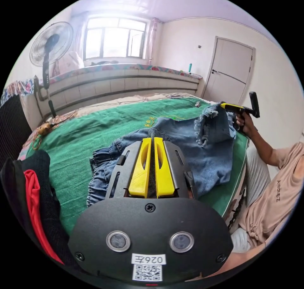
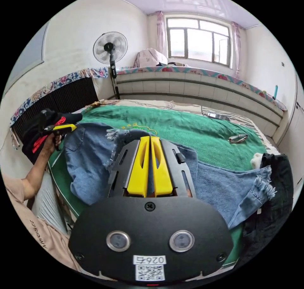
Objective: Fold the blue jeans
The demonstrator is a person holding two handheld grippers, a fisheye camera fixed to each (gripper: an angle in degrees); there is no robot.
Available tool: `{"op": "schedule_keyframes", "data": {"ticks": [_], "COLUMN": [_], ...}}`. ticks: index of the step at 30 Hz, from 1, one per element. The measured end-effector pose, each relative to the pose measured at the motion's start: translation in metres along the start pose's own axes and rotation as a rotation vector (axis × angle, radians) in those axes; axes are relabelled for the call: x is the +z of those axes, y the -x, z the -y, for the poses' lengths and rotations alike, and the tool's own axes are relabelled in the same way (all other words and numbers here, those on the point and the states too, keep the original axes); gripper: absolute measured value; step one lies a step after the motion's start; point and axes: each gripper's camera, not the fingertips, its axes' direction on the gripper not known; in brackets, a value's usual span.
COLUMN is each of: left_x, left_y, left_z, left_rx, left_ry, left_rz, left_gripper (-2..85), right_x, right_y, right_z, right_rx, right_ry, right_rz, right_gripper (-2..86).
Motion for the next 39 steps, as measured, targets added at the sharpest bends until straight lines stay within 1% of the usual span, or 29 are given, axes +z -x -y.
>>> {"op": "schedule_keyframes", "data": {"ticks": [2,3,4,6,7,8,10,12,13,15,19,21,25,27,28,30,31,33,36,38,39], "left_x": [-0.022,-0.033,-0.037,-0.048,-0.050,-0.055,-0.061,-0.063,-0.063,-0.064,-0.072,-0.074,-0.084,-0.109,-0.118,-0.152,-0.159,-0.177,-0.175,-0.159,-0.141], "left_y": [-0.013,-0.015,-0.014,-0.010,-0.011,-0.019,-0.033,-0.050,-0.054,-0.065,-0.072,-0.072,-0.071,-0.072,-0.073,-0.079,-0.082,-0.092,-0.096,-0.092,-0.088], "left_z": [-0.010,-0.017,-0.019,-0.027,-0.030,-0.036,-0.047,-0.061,-0.065,-0.076,-0.087,-0.089,-0.092,-0.103,-0.107,-0.121,-0.122,-0.116,-0.083,-0.053,-0.030], "left_rx": [0.073,0.084,0.081,0.059,0.065,0.098,0.134,0.142,0.139,0.112,0.048,0.008,-0.076,-0.137,-0.155,-0.217,-0.220,-0.212,-0.157,-0.120,-0.116], "left_ry": [-0.045,-0.098,-0.119,-0.154,-0.149,-0.107,-0.029,0.101,0.135,0.237,0.278,0.303,0.326,0.230,0.189,0.010,-0.021,-0.091,-0.163,-0.199,-0.206], "left_rz": [-0.036,-0.083,-0.114,-0.269,-0.297,-0.332,-0.337,-0.343,-0.340,-0.297,-0.211,-0.185,-0.171,-0.118,-0.110,-0.067,-0.044,0.086,0.151,0.132,0.124], "left_gripper": [-0.2,-0.2,-0.2,-0.2,-0.2,-0.2,-0.2,-0.2,-0.2,-0.2,-0.2,-0.2,-0.4,-0.8,-0.9,-1.0,-1.0,-1.0,-1.0,-1.0,-1.0], "right_x": [-0.046,-0.074,-0.087,-0.126,-0.133,-0.144,-0.158,-0.172,-0.175,-0.186,-0.205,-0.215,-0.218,-0.210,-0.209,-0.214,-0.218,-0.241,-0.261,-0.251,-0.236], "right_y": [-0.031,-0.054,-0.066,-0.115,-0.127,-0.148,-0.173,-0.198,-0.202,-0.213,-0.206,-0.203,-0.199,-0.196,-0.194,-0.182,-0.180,-0.169,-0.155,-0.151,-0.148], "right_z": [-0.007,-0.015,-0.019,-0.036,-0.040,-0.047,-0.059,-0.079,-0.084,-0.103,-0.145,-0.167,-0.173,-0.165,-0.162,-0.154,-0.153,-0.153,-0.150,-0.138,-0.127], "right_rx": [0.096,0.171,0.207,0.339,0.359,0.379,0.399,0.464,0.482,0.526,0.555,0.580,0.563,0.538,0.529,0.489,0.492,0.525,0.517,0.492,0.460], "right_ry": [-0.108,-0.183,-0.215,-0.306,-0.310,-0.287,-0.217,-0.115,-0.093,-0.028,-0.068,-0.051,0.024,0.129,0.137,0.141,0.126,-0.030,-0.236,-0.237,-0.194], "right_rz": [0.022,0.037,0.056,0.159,0.187,0.239,0.251,0.175,0.149,0.069,0.052,0.020,-0.055,-0.143,-0.182,-0.318,-0.350,-0.420,-0.357,-0.303,-0.278], "right_gripper": [-1.4,-1.4,-1.4,-1.3,-1.3,-1.3,-1.3,-1.4,-1.4,-1.4,-1.4,-1.4,-1.1,-0.4,-0.2,2.2,2.7,3.0,1.6,0.6,-0.1]}}
